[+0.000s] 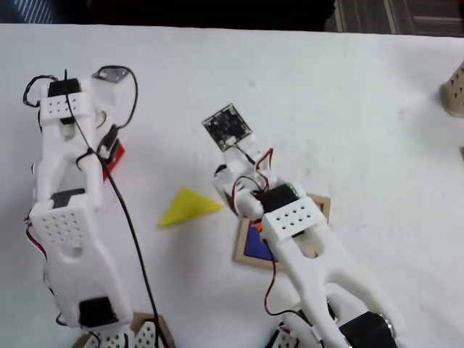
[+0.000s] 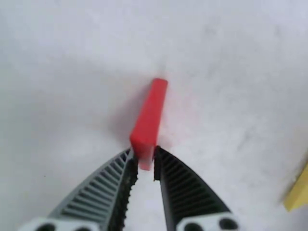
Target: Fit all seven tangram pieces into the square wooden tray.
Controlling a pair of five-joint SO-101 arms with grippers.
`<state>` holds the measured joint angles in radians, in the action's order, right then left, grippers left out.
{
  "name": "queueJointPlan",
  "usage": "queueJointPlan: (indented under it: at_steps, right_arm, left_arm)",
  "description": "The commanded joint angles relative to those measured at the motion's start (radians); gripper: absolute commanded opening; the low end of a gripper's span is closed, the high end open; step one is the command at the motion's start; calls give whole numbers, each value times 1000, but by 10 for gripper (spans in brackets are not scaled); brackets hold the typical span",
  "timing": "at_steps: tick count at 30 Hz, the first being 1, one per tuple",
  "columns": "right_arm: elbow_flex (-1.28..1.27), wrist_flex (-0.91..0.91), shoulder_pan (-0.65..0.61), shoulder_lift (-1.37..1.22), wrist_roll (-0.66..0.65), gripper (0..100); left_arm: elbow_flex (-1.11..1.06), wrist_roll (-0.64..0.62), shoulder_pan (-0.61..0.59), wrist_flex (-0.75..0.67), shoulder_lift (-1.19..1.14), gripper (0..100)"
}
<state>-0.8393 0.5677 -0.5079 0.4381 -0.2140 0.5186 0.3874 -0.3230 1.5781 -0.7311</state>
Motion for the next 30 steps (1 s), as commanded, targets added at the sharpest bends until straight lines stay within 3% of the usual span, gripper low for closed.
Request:
queueJointPlan:
  at_steps: [1, 6, 16, 20, 25, 30]
  right_arm:
    - [6, -13, 13, 15, -11, 18]
    - [11, -15, 44, 15, -11, 18]
    - [12, -15, 56, 15, -11, 18]
    - [34, -10, 127, 16, -5, 18]
    - [120, 127, 283, 16, -2, 18]
    - [130, 234, 423, 15, 74, 18]
  left_arm:
    - [-35, -49, 12, -41, 48, 21]
    - [-44, -127, 18, -31, 173, 21]
    - [-43, -133, 31, 35, 338, 21]
    - [-43, -193, 71, 78, 395, 21]
    - [-44, -301, 203, 126, 478, 21]
    - [-44, -442, 427, 153, 542, 21]
